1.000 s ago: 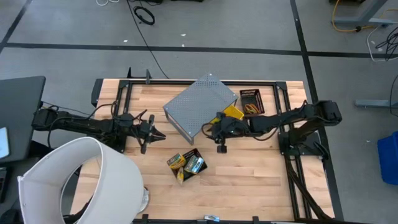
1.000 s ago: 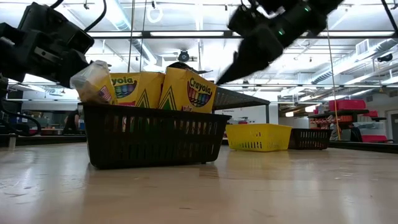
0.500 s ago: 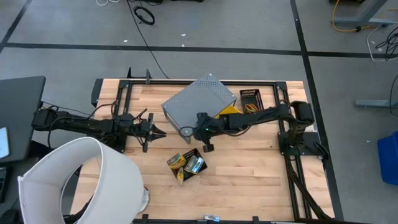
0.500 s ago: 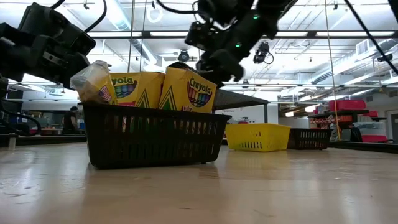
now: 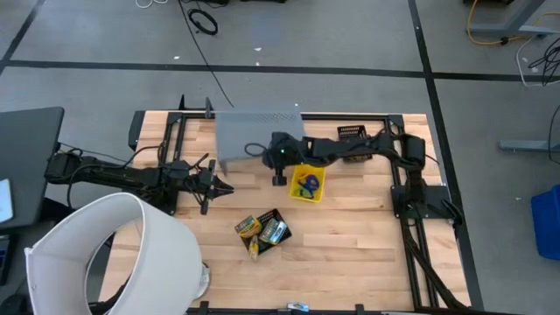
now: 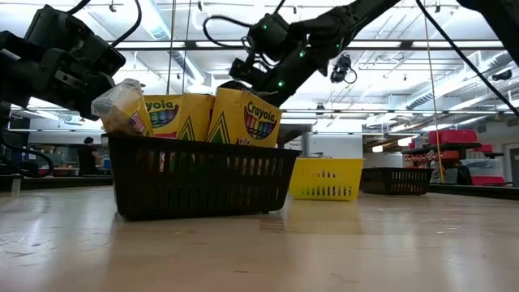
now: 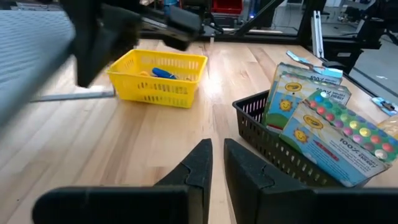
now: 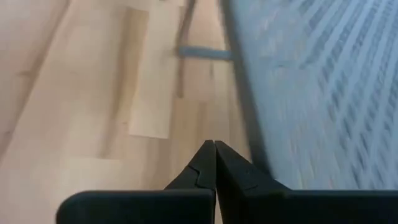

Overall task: Pick & Place Office Desk Supplies
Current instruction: Move the shelf to the middle top of the table, then put the yellow bin on the shelf

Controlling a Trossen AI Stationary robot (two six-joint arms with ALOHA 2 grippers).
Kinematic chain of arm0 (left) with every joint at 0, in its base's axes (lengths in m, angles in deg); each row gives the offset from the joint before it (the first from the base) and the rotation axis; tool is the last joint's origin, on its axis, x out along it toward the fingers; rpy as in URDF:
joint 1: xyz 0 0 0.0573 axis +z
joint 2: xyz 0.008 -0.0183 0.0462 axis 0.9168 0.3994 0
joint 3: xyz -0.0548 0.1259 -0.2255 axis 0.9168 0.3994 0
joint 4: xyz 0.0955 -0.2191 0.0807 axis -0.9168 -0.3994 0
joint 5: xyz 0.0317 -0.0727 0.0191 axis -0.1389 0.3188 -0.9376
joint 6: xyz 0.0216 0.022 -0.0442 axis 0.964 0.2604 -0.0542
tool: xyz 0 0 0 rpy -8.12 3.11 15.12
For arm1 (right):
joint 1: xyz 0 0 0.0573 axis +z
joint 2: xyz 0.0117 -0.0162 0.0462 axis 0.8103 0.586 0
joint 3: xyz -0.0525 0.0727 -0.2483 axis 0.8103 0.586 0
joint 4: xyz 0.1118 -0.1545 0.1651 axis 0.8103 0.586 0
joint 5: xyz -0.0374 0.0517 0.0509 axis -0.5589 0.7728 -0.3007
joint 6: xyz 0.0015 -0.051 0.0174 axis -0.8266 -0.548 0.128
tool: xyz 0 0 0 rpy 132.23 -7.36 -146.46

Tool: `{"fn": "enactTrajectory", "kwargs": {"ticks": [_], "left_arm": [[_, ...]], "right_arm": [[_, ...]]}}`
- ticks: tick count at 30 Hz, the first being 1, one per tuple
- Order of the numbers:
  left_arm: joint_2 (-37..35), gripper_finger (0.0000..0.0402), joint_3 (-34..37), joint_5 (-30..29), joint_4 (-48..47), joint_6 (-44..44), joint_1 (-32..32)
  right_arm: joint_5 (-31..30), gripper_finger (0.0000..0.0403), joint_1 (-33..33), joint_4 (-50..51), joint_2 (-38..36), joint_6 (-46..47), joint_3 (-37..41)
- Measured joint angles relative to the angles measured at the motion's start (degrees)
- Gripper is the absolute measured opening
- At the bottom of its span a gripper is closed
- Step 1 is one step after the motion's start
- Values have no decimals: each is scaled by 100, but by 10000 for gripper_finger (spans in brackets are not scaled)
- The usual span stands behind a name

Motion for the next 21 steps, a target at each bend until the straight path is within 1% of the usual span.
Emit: {"fn": "enactTrajectory", "kwargs": {"ticks": [3,6,11,13,16,18,21], "left_arm": [[0,48,0,-14,-41,-4,0],[-2,48,0,-146,-154,-4,0],[0,48,0,-157,-336,-7,0],[2,48,0,-157,-345,-7,0],[0,48,0,-155,-346,-7,0],[2,48,0,-157,-379,-7,0],[1,48,0,-173,-383,17,0]], "right_arm": [[51,1,-153,-14,14,-9,-16],[14,5,-129,271,-101,-93,-17],[-191,22,230,789,-511,-313,-16],[-230,30,412,1330,-717,-363,-16],[-493,45,664,2291,-992,-198,-16],[-546,59,792,3008,-1150,82,-16],[-406,90,903,4059,-1201,776,-6]]}}
